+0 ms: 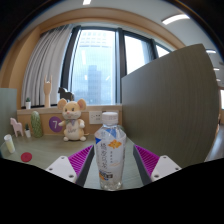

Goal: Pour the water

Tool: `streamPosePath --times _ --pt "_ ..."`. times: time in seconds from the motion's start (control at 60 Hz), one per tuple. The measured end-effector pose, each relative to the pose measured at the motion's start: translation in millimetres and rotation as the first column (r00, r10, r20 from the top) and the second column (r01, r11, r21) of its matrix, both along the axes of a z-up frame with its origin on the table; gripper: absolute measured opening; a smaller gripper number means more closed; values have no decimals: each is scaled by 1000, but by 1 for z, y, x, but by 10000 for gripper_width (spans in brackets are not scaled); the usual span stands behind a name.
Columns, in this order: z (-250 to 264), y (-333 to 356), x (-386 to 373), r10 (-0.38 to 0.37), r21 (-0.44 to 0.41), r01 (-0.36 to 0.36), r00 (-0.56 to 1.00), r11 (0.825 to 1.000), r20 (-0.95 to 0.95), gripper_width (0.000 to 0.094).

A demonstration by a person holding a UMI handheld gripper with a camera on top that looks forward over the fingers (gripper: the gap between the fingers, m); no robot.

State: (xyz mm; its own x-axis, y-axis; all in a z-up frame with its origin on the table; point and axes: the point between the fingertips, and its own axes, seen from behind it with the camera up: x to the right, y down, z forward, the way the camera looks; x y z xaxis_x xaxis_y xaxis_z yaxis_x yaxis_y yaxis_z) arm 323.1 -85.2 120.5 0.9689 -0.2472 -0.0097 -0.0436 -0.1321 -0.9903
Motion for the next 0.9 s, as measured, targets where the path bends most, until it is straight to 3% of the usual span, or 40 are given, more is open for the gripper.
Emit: streamPosePath --times 0.1,0.167,0.25,0.367,0.683,0.9 --pt "-1 15 2 -4 0 4 1000 1000 -3 669" --pt "-2 19 -4 17 -4 -17 1000 1000 -16 525" --pt "1 17 -4 14 0 -14 1000 1000 16 485" --pt "3 16 -8 18 9 -19 997 1000 71 340" --pt "6 21 -29 2 -29 5 979 1000 206 337" --pt "40 57 -131 102 -84 -67 840 994 534 336"
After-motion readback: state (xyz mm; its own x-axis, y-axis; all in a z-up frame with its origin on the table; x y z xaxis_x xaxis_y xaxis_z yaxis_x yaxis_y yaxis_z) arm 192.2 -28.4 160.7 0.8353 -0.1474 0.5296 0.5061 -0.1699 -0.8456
